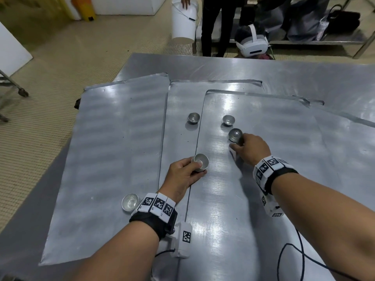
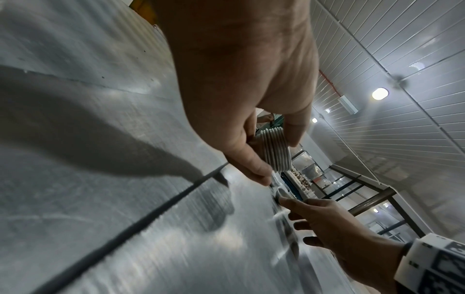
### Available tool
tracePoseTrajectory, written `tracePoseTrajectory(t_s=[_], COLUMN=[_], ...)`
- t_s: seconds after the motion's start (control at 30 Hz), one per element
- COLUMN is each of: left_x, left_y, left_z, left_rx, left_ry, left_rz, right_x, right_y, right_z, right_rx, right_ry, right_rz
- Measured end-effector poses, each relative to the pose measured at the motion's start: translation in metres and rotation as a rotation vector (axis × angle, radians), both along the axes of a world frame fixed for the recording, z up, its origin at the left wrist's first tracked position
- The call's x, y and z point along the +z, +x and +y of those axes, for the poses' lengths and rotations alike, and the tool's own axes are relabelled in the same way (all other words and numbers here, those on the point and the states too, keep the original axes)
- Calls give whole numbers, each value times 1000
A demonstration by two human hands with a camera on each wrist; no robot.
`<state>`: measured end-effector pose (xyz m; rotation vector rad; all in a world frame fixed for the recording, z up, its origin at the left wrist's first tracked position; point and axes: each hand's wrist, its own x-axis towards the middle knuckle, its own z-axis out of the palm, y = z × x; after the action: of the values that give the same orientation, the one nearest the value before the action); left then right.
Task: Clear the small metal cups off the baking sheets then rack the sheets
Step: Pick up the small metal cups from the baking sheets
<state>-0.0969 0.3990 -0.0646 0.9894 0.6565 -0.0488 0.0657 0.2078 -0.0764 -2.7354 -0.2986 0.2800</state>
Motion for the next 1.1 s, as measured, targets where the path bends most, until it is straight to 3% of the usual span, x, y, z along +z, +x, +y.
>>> tracePoseTrajectory(t_s=[0.3,0.53,0.77,0.9,1.1], left_x=[1,-4,-7,-7,-4], left_y=[-4,1,6,4,1], left_z=[5,12,7,6,1], left_rx=[3,19,6,-12,-16], left_ry=[26,23,24,27,27], left_rz=[8,5,14,7,6], right_x=[2,-8,-14,-13,-10], right_y=[12,32,32,26,0], right_z=[4,7,3,2,4], right_rx=[-64,16,11,34,-85], right_ry=[124,-14,22,53,132], right_rz=[-30,17,-13,-32,14])
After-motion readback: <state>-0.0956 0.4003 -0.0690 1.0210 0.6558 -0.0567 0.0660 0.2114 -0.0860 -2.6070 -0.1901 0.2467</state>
